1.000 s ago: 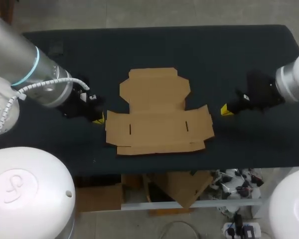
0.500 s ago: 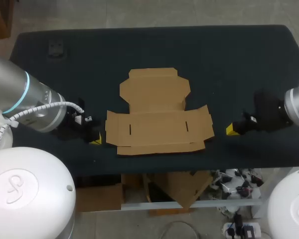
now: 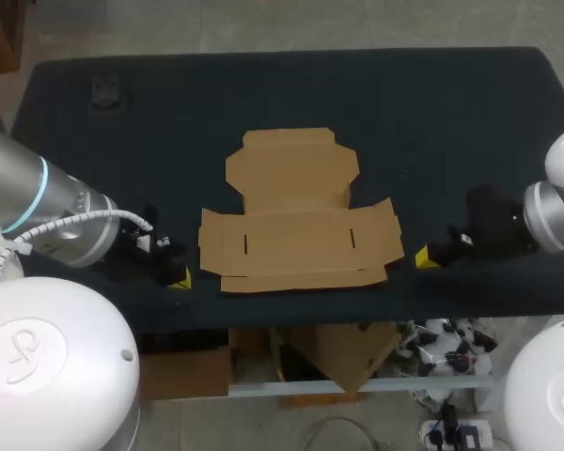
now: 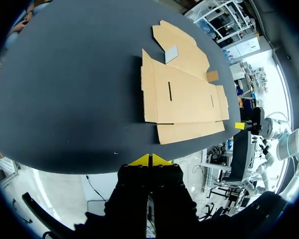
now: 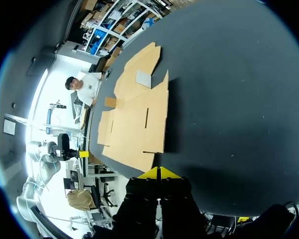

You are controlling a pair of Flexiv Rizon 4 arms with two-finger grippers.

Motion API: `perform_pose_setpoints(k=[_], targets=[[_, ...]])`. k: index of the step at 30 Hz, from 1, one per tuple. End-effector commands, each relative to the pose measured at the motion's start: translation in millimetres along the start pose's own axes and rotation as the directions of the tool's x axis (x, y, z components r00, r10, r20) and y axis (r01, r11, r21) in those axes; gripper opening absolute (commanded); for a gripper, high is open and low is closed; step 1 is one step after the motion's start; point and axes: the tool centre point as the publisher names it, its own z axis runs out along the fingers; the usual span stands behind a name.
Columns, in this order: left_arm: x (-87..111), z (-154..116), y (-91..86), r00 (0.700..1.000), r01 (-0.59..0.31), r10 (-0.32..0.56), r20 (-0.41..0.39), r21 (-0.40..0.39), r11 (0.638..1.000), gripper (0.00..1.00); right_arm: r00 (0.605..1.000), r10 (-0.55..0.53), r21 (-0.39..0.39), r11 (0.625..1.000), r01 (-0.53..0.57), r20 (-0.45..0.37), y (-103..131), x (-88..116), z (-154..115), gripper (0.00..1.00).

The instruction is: Assemble the packaging by folding the flat box into shape, placing the metal phone stand inside, and closing the box properly

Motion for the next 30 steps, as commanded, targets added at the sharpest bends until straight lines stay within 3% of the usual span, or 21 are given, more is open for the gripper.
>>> perform_pose_setpoints(k=[1,30], targets=[[0.1,13,-5.1,1.0,-0.002,0.002,-0.006,-0.009,1.0,0.0,1.0,-0.007,0.012,1.0,0.007,-0.016,4,-5,11,0.0],[-6.5,40,-5.2,0.997,0.017,-0.022,-0.069,-0.076,0.997,0.0,0.999,-0.034,0.047,0.998,0.035,-0.013,-4,1,39,0.0]])
